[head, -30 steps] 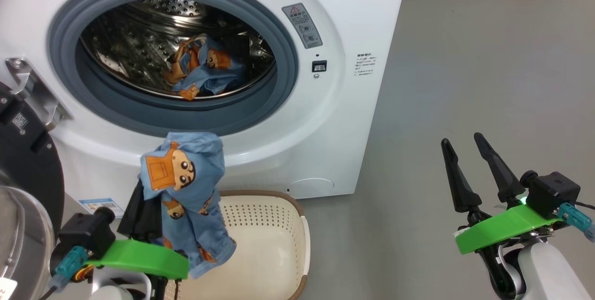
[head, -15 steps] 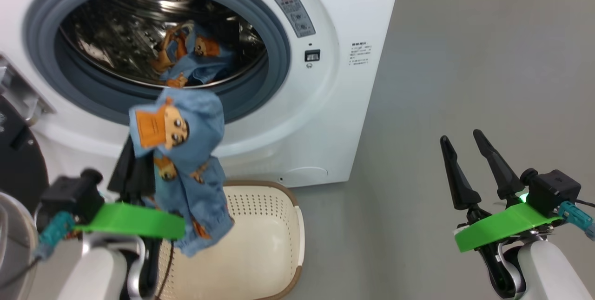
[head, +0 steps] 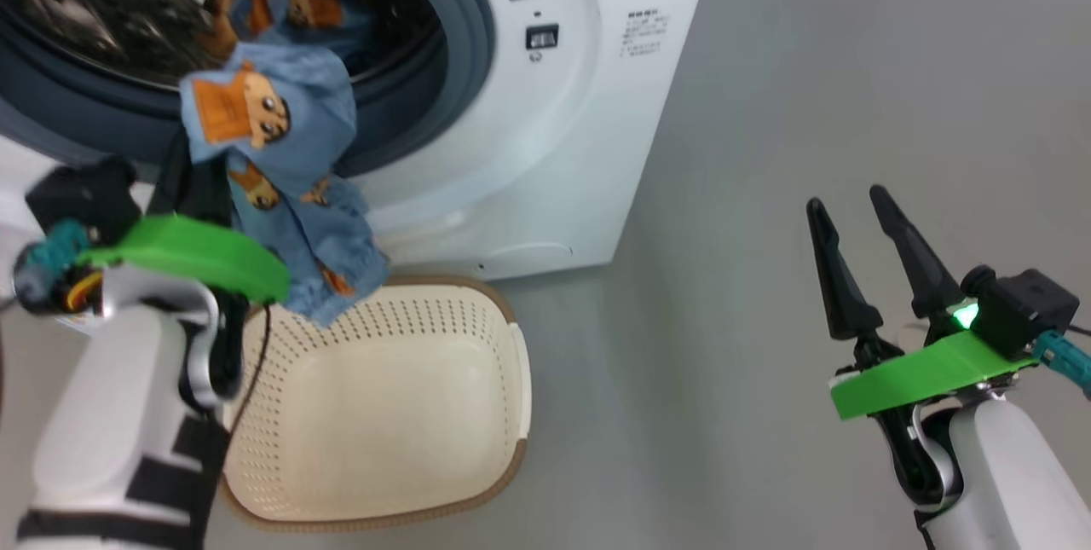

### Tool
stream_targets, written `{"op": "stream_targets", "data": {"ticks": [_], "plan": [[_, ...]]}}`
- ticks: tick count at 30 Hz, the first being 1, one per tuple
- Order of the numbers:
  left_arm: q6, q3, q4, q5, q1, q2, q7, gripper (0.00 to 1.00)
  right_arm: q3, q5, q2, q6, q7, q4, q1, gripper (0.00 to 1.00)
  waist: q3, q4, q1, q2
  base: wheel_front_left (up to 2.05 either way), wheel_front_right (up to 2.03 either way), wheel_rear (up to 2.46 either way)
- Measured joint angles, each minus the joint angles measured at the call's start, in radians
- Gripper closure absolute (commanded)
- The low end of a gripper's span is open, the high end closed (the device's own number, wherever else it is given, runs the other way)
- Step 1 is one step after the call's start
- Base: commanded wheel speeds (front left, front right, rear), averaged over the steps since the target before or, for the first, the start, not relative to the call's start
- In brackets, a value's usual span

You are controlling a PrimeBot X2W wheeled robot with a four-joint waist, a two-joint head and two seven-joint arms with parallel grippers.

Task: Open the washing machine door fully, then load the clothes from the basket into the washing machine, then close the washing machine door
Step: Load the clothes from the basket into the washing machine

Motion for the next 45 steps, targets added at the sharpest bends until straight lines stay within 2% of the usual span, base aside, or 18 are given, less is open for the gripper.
{"op": "stream_targets", "data": {"ticks": [10,19,24,31,34,36,45], "plan": [[-0.035,0.02,0.346,-0.013,-0.309,-0.017,-0.012,1.0,0.0,0.0,0.006,0.0,0.0,-0.023,-0.061,0.0,0.135,-0.042,0.0,0.0,0.0,0.0,0.0],[-0.06,0.029,0.526,0.026,-0.525,-0.001,-0.014,1.0,-0.001,-0.001,0.014,0.0,0.0,-0.043,-0.107,0.0,0.263,-0.081,0.0,0.0,0.0,0.0,0.0],[-0.05,0.066,0.535,0.044,-0.607,0.014,-0.021,1.0,0.001,-0.001,0.021,0.0,0.0,-0.05,-0.134,0.0,0.324,-0.104,0.0,0.0,0.0,0.0,0.0],[-0.01,0.164,0.337,0.133,-0.652,0.015,-0.021,1.0,0.002,-0.001,0.038,0.0,0.0,-0.055,-0.147,0.0,0.386,-0.136,0.0,0.0,0.0,0.0,0.0],[0.002,0.19,0.355,0.166,-0.648,0.009,-0.022,1.0,0.004,-0.001,0.042,0.0,0.0,-0.054,-0.148,0.0,0.396,-0.15,0.0,0.0,0.0,0.0,0.0],[0.002,0.193,0.408,0.173,-0.647,0.003,-0.022,0.0,0.006,-0.001,0.042,0.0,0.0,-0.054,-0.148,0.0,0.398,-0.155,0.0,0.0,0.0,0.0,0.0],[-0.022,0.174,0.525,0.224,-0.649,-0.016,-0.022,0.0,0.013,-0.005,0.041,0.0,0.0,-0.053,-0.149,0.0,0.382,-0.138,0.0,0.0,0.0,0.0,0.0]]}}
